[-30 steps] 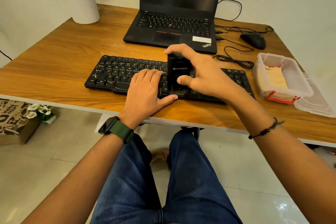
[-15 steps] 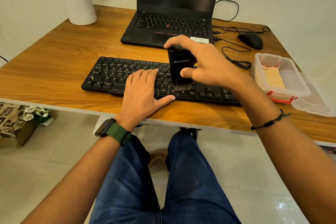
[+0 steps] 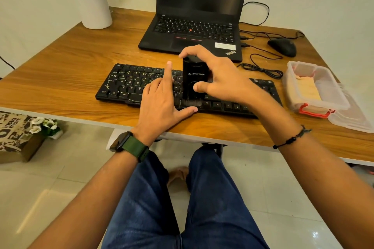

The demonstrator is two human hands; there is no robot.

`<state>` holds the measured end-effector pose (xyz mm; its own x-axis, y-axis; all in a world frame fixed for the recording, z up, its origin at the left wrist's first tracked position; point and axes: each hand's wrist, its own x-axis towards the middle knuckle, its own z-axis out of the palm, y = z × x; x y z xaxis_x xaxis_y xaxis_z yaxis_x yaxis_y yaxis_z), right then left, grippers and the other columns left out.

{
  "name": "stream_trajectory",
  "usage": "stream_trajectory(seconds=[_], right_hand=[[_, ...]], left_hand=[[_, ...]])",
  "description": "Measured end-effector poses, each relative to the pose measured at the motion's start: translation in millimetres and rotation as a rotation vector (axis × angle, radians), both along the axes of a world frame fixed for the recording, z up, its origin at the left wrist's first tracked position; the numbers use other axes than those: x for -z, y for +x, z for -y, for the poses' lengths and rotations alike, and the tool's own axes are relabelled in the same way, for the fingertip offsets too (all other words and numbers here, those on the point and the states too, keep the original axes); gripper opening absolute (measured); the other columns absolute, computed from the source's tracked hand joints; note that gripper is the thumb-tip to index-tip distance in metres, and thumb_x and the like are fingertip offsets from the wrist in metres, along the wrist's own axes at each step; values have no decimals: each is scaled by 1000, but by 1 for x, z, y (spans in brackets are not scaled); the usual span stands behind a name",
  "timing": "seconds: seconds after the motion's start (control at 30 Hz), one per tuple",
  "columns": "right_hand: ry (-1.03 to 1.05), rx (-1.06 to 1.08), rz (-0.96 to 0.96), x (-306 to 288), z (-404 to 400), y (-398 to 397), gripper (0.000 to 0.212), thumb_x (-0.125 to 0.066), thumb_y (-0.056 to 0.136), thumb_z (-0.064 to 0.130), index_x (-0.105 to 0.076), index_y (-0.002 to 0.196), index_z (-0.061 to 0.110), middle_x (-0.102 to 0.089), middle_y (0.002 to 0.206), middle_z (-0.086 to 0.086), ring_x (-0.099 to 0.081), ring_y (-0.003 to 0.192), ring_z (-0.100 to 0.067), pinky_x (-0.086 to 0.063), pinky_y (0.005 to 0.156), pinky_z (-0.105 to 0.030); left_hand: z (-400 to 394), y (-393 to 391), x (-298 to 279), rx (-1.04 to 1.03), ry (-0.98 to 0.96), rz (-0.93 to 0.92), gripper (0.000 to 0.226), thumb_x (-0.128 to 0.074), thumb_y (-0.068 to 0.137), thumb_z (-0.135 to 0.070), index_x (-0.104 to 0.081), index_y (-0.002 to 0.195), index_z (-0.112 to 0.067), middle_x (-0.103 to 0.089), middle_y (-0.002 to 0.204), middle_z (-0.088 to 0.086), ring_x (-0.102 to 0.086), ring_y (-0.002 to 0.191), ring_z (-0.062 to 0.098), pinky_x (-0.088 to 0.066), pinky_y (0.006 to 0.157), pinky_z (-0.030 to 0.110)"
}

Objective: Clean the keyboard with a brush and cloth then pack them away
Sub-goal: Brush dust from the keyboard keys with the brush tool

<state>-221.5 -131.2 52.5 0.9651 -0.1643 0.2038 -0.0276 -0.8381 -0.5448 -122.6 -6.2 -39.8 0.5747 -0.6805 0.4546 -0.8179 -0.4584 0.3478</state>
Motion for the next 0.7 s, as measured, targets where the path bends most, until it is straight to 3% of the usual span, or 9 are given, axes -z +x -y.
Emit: stream_trajectory(seconds=[0.1,0.33,0.47,0.57,0.7], right_hand=[[38,27,6,-9,9,-5,62,-67,79,7,-38,127,33,-49,127,4,-53,103,-12,-52,71,-17],[41,-21,14,3,-4,7,62,-67,78,7,-38,128,29,-48,116,12,-52,94,-6,-45,68,-7],[154,-25,118,8,-13,15,61,-67,77,6,-40,127,26,-47,118,10,-55,89,-3,-46,66,-5],[63,-17,62,7,-13,16,62,-67,78,7,-39,129,28,-49,113,10,-53,82,0,-43,64,-3],[-53,-24,-54,-10,-2,14,63,-66,79,8,-38,129,35,-50,115,12,-51,94,-8,-44,71,-17]], left_hand=[[0,0,0,-1,-18,2,120,-63,63,-67,-2,147,-7,-55,125,5,-48,116,23,-34,99,39],[-9,6,3,-44,-5,16,117,-59,63,-69,-5,147,-8,-54,127,6,-46,119,25,-31,101,41],[-22,16,4,-100,50,38,110,-46,61,-78,-21,145,-11,-50,131,11,-41,125,29,-29,103,44],[-30,22,5,-106,76,50,104,-37,61,-81,-35,138,-12,-49,132,10,-41,124,29,-29,103,44],[-37,30,7,-117,72,38,94,-35,65,-80,-46,130,-14,-49,133,8,-40,125,26,-27,104,43]])
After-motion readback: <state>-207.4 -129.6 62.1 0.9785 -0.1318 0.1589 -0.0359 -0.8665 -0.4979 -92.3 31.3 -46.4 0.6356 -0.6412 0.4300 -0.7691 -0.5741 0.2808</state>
